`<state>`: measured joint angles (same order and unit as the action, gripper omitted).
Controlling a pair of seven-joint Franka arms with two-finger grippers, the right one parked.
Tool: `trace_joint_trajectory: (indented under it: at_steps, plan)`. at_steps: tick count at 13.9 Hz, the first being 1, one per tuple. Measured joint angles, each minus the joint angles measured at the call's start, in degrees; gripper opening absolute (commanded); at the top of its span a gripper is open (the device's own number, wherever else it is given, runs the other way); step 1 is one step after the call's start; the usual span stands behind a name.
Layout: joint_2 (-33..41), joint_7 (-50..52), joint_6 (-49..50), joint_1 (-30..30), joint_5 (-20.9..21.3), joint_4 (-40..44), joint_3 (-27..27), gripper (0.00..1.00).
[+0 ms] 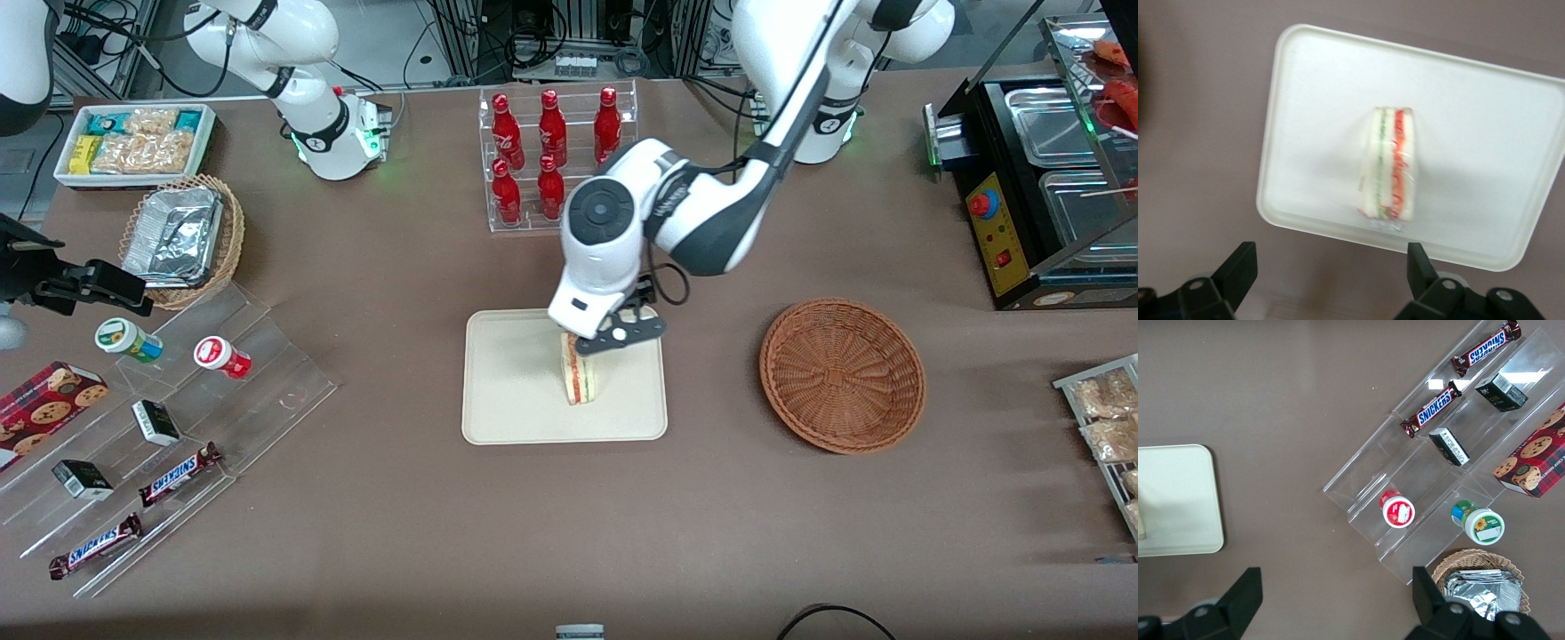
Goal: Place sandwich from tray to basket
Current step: 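Move the left gripper over the wrapped sandwich on the white tray, then lower the left gripper and close it on the wrapped sandwich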
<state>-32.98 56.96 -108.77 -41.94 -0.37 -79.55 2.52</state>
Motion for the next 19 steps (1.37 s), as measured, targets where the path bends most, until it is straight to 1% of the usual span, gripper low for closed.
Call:
trace_joint_trajectory:
  at_steps: [3, 5, 6, 9, 13, 14, 15, 17, 18, 19]
  plan:
    - [-3.1, 4.5, -3.8, -2.4, 0.2, 0.2, 0.0, 0.99]
    - [-5.1, 5.0, -6.4, -3.0, 0.2, 0.2, -0.1, 0.99]
    - [-5.9, 5.0, -7.3, -3.2, 0.6, 0.2, -0.1, 0.99]
    - [-7.8, 5.0, -9.2, -3.6, 4.4, 0.2, -0.1, 0.99]
    - [-10.6, 5.0, -11.4, -3.6, 5.2, 0.2, -0.2, 0.98]
    - [-11.1, 5.0, -11.6, -3.6, 5.2, 0.2, -0.2, 0.89]
    - [-11.4, 5.0, -11.7, -3.6, 5.2, 0.2, -0.3, 0.73]
    - [-11.7, 5.3, -11.8, -3.7, 5.2, 0.3, -0.3, 0.18]
    - [-11.7, 5.9, -11.8, -3.7, 5.2, 0.3, -0.3, 0.0]
    - [-11.7, 6.5, -11.8, -3.7, 5.2, 0.4, -0.4, 0.0]
